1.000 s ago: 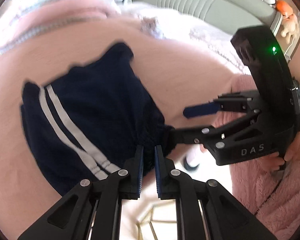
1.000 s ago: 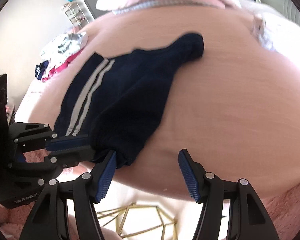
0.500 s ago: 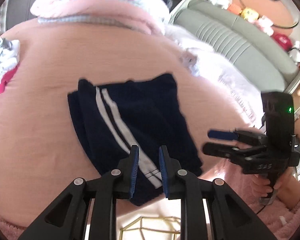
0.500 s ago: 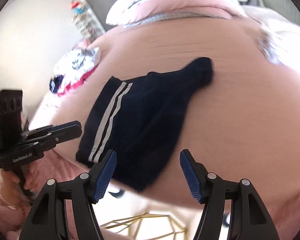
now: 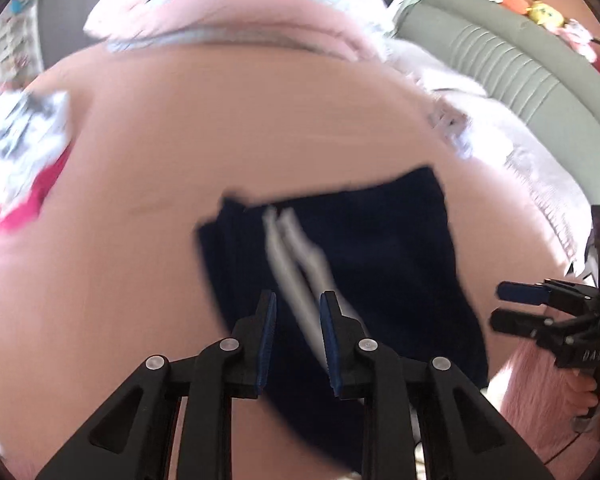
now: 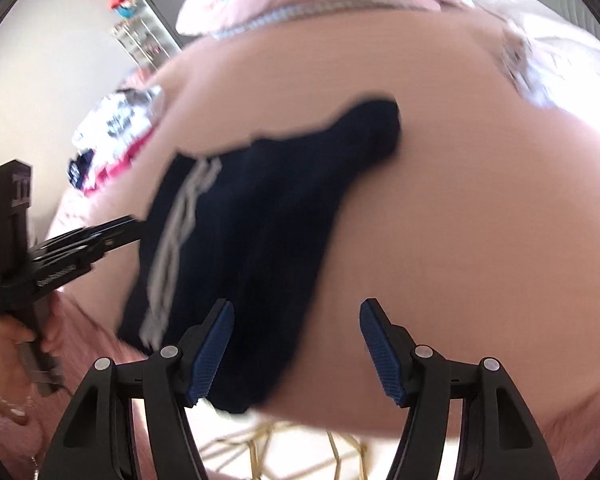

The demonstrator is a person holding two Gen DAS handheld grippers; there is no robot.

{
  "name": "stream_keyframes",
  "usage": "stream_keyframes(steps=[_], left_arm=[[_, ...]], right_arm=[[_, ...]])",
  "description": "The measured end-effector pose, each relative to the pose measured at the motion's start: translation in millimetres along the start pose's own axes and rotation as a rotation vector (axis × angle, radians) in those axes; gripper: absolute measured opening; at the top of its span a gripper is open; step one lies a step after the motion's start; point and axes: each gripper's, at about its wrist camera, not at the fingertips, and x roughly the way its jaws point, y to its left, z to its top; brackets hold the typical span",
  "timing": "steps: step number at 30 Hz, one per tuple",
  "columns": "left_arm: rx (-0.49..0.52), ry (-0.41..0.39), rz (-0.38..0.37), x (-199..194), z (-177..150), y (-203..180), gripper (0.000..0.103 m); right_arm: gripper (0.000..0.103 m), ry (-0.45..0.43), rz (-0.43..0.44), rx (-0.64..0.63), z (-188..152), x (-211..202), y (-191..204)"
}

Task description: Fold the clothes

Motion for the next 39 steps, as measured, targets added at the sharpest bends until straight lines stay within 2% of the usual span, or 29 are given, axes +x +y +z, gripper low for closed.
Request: stream_keyframes(steps=[3, 6, 8, 10, 11, 14, 17, 18, 20, 22, 25, 26, 27, 28, 29, 32, 33, 35, 37, 39], left_arm=[[0.007, 0.025, 0.013, 25, 11, -1, 0.021], [-0.002, 0.087, 0.112, 44, 4, 12, 0.022], [-0.068, 0.071, 0.132, 39, -4, 33, 0.022], [-0.113, 0.054, 0.199, 31, -6, 48, 0.022], [-0.123, 0.033, 0.191, 26, -4, 53, 0.021], [-0.136, -0.053, 0.040, 13, 5, 57, 0.021], [-0.054, -0.047, -0.025, 26, 13, 44, 0.021], [-0.023, -0.035, -0.033, 34, 16, 40, 0.021], [-0.009, 0.010, 0.026, 52, 16, 40, 0.021], [-0.050, -0.009, 0.051, 53, 15, 46, 0.021], [-0.151, -0.059, 0.067, 36, 13, 58, 0.021], [-0.172, -0.075, 0.050, 28, 10, 56, 0.021], [-0.179, -0.084, 0.003, 18, 7, 50, 0.021], [-0.178, -0.089, -0.029, 9, 3, 44, 0.021], [-0.162, -0.084, -0.031, 3, -3, 35, 0.021], [-0.120, -0.064, -0.044, -12, -20, 12, 0.022], [-0.116, -0.039, -0.057, -12, -26, 10, 0.022], [-0.090, 0.032, -0.018, -7, -38, 5, 0.022], [-0.080, 0.110, 0.061, 0, -48, 3, 0.022], [-0.125, 0.127, 0.060, -4, -56, 8, 0.021]], right_arm=[[0.064, -0.011, -0.050, -0.055, 24, 12, 10], [0.064, 0.014, -0.081, -0.098, 35, 31, 13], [0.064, 0.037, -0.128, -0.125, 38, 42, 12], [0.064, 0.045, -0.193, -0.142, 41, 49, 7], [0.064, 0.038, -0.198, -0.128, 44, 49, 2], [0.064, -0.010, -0.172, -0.099, 58, 46, -2], [0.064, -0.008, -0.171, -0.134, 71, 62, 6], [0.064, 0.002, -0.182, -0.141, 74, 71, 6], [0.064, 0.006, -0.182, -0.121, 79, 80, -1], [0.063, 0.006, -0.178, -0.094, 85, 87, -10], [0.061, -0.061, -0.168, -0.009, 92, 70, -21], [0.062, -0.090, -0.173, 0.029, 93, 60, -25], [0.064, -0.102, -0.156, 0.053, 92, 51, -26], [0.064, -0.103, -0.114, 0.069, 87, 43, -24], [0.064, -0.102, -0.065, 0.083, 80, 34, -20], [0.064, -0.076, -0.031, 0.015, 44, 22, 10], [0.064, -0.062, -0.049, -0.030, 30, 23, 21], [0.064, -0.015, -0.107, -0.114, 2, 30, 35], [0.063, 0.040, -0.163, -0.149, -17, 35, 30], [0.063, 0.048, -0.176, -0.126, -35, 29, 16]])
